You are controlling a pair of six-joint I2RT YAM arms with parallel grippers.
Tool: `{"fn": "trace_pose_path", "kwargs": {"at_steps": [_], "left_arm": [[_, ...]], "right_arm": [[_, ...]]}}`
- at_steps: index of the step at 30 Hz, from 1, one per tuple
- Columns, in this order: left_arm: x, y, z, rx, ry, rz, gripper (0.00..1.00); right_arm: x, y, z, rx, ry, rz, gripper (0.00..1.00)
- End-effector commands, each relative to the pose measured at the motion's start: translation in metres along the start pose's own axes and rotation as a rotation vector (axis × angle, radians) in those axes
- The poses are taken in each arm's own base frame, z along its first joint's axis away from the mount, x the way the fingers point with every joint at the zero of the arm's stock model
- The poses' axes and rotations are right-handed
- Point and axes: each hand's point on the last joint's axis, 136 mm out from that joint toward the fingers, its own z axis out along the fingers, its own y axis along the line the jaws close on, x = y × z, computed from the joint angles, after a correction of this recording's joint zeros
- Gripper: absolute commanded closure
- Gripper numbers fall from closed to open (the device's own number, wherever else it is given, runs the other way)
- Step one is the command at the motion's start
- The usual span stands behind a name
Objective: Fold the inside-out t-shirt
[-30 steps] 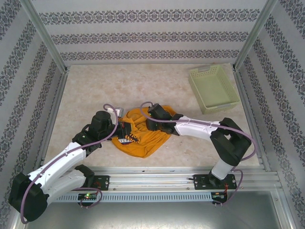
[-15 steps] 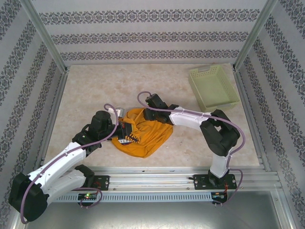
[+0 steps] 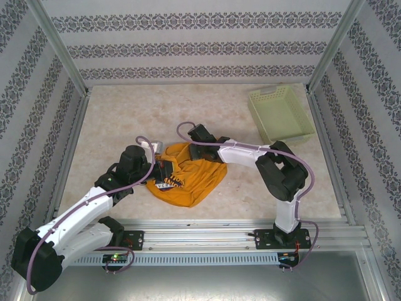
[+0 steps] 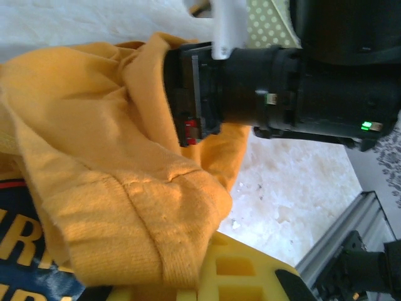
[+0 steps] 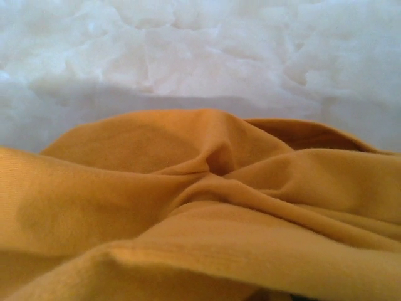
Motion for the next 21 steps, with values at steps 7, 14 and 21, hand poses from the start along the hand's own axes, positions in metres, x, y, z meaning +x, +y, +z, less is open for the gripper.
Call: {"fn": "trace_pose_path", "kwargs": {"at_steps": [7, 14, 21], "left_arm": [[-0.035, 0.04, -0.011, -0.319, -0.085, 0.039, 1.0], [-0.062, 0.088, -0.002, -0.543, -0.074, -0.039, 1.0], [-0.046, 0.077, 0.023, -0.528, 0.054, 0.022, 0.74]], "right_arm": [[-0.022, 0.023, -0.112, -0.179, -0.166, 0.018, 1.0], [0.017, 0.026, -0.154, -0.34, -0.16, 0.115, 1.0], [0.047, 0.021, -0.153, -0.411, -0.155, 0.215, 1.0]]}}
